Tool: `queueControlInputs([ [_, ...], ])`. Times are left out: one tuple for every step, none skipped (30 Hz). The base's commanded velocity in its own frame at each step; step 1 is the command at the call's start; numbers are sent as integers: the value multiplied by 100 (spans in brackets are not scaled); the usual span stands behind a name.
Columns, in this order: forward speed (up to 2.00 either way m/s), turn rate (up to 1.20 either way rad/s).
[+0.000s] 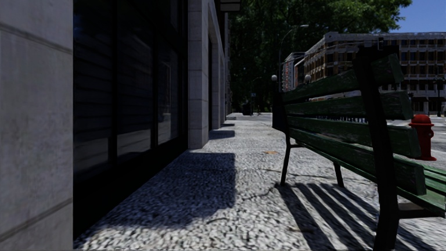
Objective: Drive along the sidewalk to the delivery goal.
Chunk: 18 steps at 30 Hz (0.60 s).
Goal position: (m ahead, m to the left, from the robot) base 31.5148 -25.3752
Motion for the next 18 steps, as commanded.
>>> queueControlInputs([
  [200,-6],
  [200,-5],
  [200,-5],
  [200,0],
  [200,0],
  [200,0],
  [200,0],
  [200,0],
  [200,0],
  [200,0],
  [200,0],
  [200,0],
  [200,0],
  [200,0],
  [200,0],
  [200,0],
  [200,0],
  [200,0],
])
